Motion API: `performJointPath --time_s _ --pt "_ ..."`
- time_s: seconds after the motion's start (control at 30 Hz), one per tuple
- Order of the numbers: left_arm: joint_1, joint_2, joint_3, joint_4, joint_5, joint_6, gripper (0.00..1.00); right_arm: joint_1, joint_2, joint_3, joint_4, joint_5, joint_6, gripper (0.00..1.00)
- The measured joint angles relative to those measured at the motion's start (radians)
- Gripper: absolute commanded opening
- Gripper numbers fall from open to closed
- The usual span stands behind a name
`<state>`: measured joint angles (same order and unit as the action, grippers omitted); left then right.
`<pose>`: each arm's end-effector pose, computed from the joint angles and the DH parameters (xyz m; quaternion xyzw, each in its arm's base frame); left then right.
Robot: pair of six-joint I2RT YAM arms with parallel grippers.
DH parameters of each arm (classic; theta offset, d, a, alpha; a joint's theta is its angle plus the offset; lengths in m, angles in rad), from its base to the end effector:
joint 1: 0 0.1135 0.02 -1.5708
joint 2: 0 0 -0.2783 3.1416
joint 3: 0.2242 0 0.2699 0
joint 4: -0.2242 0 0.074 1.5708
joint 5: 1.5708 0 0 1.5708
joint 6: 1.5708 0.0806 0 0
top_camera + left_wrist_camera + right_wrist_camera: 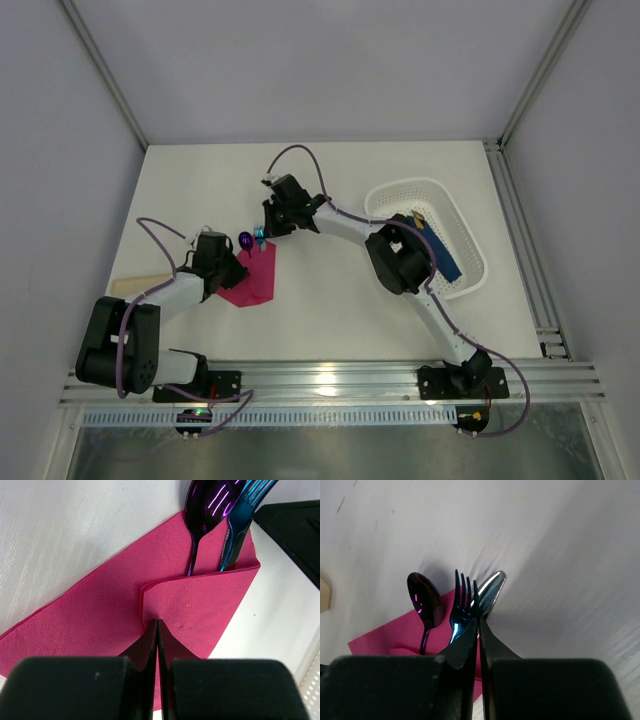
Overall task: Place the utensils on the paper napkin and roll it up
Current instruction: Adjust the utensils on the napkin.
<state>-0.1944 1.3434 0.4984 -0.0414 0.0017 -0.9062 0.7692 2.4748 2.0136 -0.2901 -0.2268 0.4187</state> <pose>0.2693 -0.0532 0.1079 -0.3280 0.8831 -0.1762 0.2856 0.4275 0.4391 0.1181 -0.2033 0.8895 0.3075 0.2699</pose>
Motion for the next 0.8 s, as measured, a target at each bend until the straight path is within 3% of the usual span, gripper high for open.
performJointPath --time_s 0.23,0.37,0.47,0.5,0.63,0.67,0.8 --pt "0.0 0.0 0.0 0.0 0.0 0.0 0.0 0.012 0.0 0.0 0.044 -0.037 0.005 0.07" --pt "0.0 -0.003 -0.004 0.003 0.0 0.0 0.0 0.012 -0.001 -0.002 0.05 -0.034 0.001 0.15" --pt "0.0 -0.007 -0.007 0.003 0.0 0.0 0.0 0.012 -0.002 -0.004 0.047 -0.017 -0.002 0.35" --pt "0.0 -0.008 -0.007 0.003 0.0 0.0 0.0 0.011 -0.002 -0.003 0.043 -0.009 -0.003 0.48" --pt "0.0 -0.01 -0.01 0.004 0.001 0.001 0.0 0.016 -0.003 0.02 0.022 0.017 -0.023 0.78" --pt "0.0 -0.01 -0.01 0.004 0.001 0.001 0.0 0.019 -0.003 0.026 0.014 0.026 -0.026 0.83" --pt "0.0 -0.01 -0.01 0.004 0.002 0.001 0.0 0.032 -0.002 0.053 -0.02 0.055 -0.054 0.86"
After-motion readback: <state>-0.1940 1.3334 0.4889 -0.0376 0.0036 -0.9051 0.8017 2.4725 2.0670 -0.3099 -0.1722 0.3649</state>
